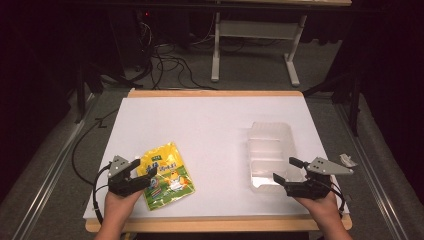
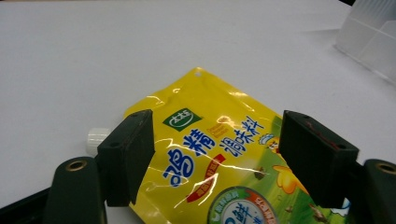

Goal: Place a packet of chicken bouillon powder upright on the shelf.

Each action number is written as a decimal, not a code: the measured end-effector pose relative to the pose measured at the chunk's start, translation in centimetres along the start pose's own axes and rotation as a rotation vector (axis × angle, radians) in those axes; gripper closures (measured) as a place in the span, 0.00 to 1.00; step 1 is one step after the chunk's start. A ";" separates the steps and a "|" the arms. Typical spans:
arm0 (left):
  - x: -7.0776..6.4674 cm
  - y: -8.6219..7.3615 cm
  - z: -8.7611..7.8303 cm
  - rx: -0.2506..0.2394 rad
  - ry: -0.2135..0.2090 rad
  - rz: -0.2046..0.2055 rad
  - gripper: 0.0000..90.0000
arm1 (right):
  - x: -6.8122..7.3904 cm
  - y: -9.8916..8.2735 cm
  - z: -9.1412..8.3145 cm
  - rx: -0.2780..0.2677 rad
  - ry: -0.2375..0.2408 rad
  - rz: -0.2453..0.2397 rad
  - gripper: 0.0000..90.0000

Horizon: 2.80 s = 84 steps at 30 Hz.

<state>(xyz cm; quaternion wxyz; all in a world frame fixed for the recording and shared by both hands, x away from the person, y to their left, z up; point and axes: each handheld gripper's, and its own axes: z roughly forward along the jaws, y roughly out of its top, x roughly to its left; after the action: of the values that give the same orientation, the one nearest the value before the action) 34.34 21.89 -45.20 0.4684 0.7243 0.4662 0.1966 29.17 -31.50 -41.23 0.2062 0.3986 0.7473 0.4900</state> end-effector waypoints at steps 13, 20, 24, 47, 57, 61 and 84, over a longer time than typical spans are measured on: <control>3.2 -0.8 0.3 0.071 0.042 -0.129 0.32 | 0.1 0.0 0.1 0.001 0.009 0.004 0.17; 4.4 -1.3 0.7 0.107 0.011 -0.237 0.37 | 0.0 0.0 0.1 0.000 0.008 0.009 0.17; 5.0 -1.6 1.0 0.118 -0.006 -0.290 0.40 | 0.0 0.0 0.0 0.000 0.008 0.009 0.17; 5.7 -2.3 1.7 0.184 -0.135 -0.379 0.77 | 0.3 0.0 0.3 0.016 0.012 0.006 0.17; 4.9 -2.2 1.6 0.157 -0.136 -0.327 0.97 | 0.4 0.0 0.3 0.019 0.013 0.010 0.18; 4.4 -1.9 1.6 0.148 -0.124 -0.286 1.00 | 0.3 0.0 0.3 0.006 0.016 0.011 0.18; 0.7 -0.3 -1.2 -0.054 -0.063 -0.086 1.00 | 0.4 0.0 0.1 -0.021 0.013 0.010 0.18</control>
<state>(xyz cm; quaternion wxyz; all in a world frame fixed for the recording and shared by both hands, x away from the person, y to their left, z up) 33.67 23.11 -44.94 0.5104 0.6963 0.4766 0.1660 28.98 -31.09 -41.19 0.2031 0.3967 0.7416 0.5015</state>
